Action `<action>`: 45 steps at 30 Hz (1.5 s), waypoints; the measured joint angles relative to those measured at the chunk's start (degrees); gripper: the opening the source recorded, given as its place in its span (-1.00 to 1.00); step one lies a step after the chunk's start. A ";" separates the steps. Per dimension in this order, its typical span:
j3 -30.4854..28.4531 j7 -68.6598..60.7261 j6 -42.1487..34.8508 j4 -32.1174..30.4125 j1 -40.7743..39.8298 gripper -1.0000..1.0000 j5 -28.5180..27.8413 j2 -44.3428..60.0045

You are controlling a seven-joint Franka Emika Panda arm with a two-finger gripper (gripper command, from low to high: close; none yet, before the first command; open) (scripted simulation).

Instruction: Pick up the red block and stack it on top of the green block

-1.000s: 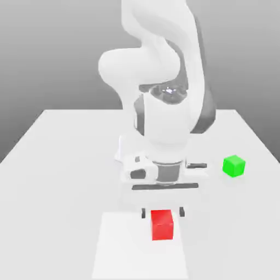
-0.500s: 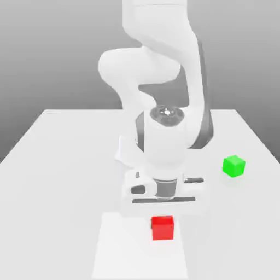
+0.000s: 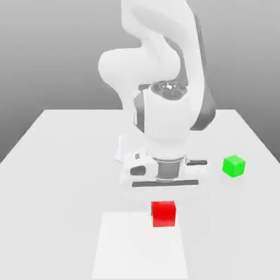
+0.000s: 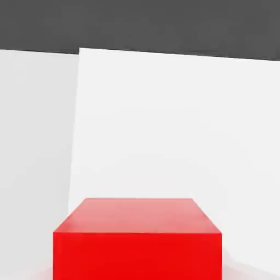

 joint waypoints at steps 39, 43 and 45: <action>19.04 -95.71 -7.64 -9.75 50.44 -1.00 11.01 -16.51; 19.07 -96.23 -5.47 -9.58 50.80 -1.00 11.46 -14.34; 19.11 -96.28 -4.33 -9.50 50.82 -1.00 11.55 -13.16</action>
